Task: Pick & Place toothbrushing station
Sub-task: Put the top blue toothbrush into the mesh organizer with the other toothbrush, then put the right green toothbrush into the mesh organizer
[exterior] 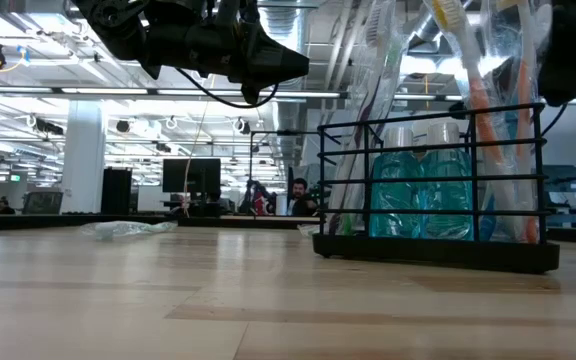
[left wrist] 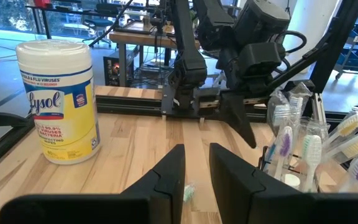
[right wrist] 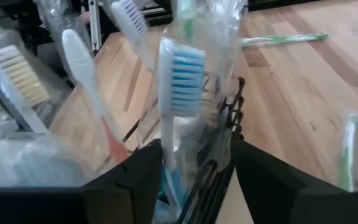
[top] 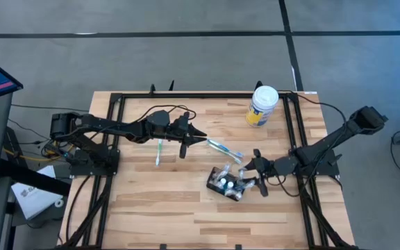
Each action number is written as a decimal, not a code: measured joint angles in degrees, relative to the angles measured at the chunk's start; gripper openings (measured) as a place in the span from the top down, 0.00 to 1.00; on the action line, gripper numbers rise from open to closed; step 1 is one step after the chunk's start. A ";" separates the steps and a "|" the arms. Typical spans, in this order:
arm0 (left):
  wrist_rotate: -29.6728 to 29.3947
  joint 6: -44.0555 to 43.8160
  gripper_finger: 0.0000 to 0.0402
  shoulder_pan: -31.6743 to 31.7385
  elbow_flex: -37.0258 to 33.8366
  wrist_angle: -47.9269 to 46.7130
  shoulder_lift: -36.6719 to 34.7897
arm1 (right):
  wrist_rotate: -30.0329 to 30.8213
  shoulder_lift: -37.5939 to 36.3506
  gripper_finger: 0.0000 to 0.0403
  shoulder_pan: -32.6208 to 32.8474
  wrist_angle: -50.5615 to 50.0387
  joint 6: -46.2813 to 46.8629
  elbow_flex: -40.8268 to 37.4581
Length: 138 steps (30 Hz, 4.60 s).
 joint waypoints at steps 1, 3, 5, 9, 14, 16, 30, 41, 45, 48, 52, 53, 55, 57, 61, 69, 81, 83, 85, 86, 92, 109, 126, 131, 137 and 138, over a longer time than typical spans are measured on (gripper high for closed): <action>-0.01 0.00 0.83 0.00 0.00 0.00 0.00 | -0.01 -0.32 0.52 -0.27 -0.24 -0.03 0.00; -0.01 0.00 0.83 0.00 0.00 -0.01 0.00 | -0.02 -1.13 0.51 -0.70 -1.27 -0.08 0.02; 0.00 0.00 0.83 0.00 0.00 -0.02 0.00 | -0.06 -2.24 0.50 -0.70 -2.96 0.09 0.02; -0.02 0.00 0.83 0.00 0.00 -0.21 0.00 | -0.04 -5.15 0.51 -0.67 -4.23 0.34 0.02; -0.02 0.02 0.83 0.00 0.00 -2.29 0.00 | 0.02 -9.47 0.54 -0.65 -7.58 0.51 0.02; -0.02 0.02 0.83 0.00 0.00 -3.51 0.00 | 0.04 -10.85 0.56 -0.65 -8.87 0.51 0.02; -5.68 4.97 0.83 0.00 -0.04 -9.25 0.46 | 0.09 -12.69 0.63 -0.59 -15.78 1.88 0.02; -7.96 10.73 0.83 1.65 -0.02 -9.73 8.79 | 0.35 -12.67 0.69 -0.78 -17.36 2.02 0.02; -8.00 10.99 0.83 3.74 -0.02 -8.18 12.68 | 0.36 -12.67 0.71 -1.59 -17.55 2.02 0.02; -8.00 10.99 0.83 5.21 0.21 -7.03 15.47 | 0.35 -12.67 0.71 -2.27 -17.63 2.02 0.02; -8.02 10.86 0.83 6.01 2.23 -6.64 19.77 | 0.34 -12.67 0.72 -2.58 -17.65 2.02 0.02; -8.01 10.91 0.83 6.01 2.95 -6.62 21.08 | 0.33 -12.64 0.72 -2.58 -17.65 2.02 0.02; -7.38 10.99 0.83 5.88 4.42 -6.67 23.05 | 0.30 -12.64 0.72 -2.55 -17.65 2.27 0.02; -6.34 12.08 0.83 5.62 5.86 -6.34 24.85 | 0.26 -12.64 0.72 -2.38 -17.69 3.11 0.02; -4.79 13.89 0.82 4.75 7.07 -6.61 26.12 | 0.22 -12.64 0.72 -2.36 -17.93 3.50 0.02; -5.16 18.18 0.76 3.13 7.15 -6.63 26.10 | 0.11 -12.64 0.72 -2.36 -19.09 4.76 0.02; -5.68 19.92 0.74 3.21 7.06 -6.42 26.60 | 0.11 -12.64 0.72 -2.38 -18.96 5.01 0.02; -5.79 20.41 0.74 3.21 7.15 -6.14 27.03 | 0.11 -12.64 0.72 -2.38 -18.91 5.01 0.02; -5.79 20.45 0.74 3.20 7.06 -6.62 27.06 | 0.11 -12.64 0.72 -2.38 -18.91 5.01 0.02; -5.79 20.46 0.74 3.11 7.06 -6.37 27.06 | 0.11 -12.64 0.72 -2.38 -18.94 5.01 0.02; -5.79 20.44 0.74 2.99 7.08 -6.35 27.06 | 0.12 -12.64 0.72 -2.38 -18.93 5.00 0.02; -5.85 18.88 0.75 2.48 7.59 -3.93 32.88 | 0.13 -12.64 0.72 -2.38 -18.91 4.99 0.02; -10.71 18.97 1.00 -1.86 7.09 -7.79 27.79 | 0.13 -12.64 0.72 -2.38 -19.35 4.99 0.02; -12.12 18.93 1.00 -2.43 6.40 -8.30 25.39 | 0.13 -12.64 0.72 -2.38 -19.31 5.00 0.02; -15.31 17.61 1.00 -2.40 3.66 -7.76 18.48 | 0.15 -12.64 0.72 -2.38 -19.32 4.99 0.01; -15.68 17.52 1.00 -2.40 3.12 -7.76 16.83 | 0.15 -12.64 0.72 -2.38 -19.29 4.99 0.01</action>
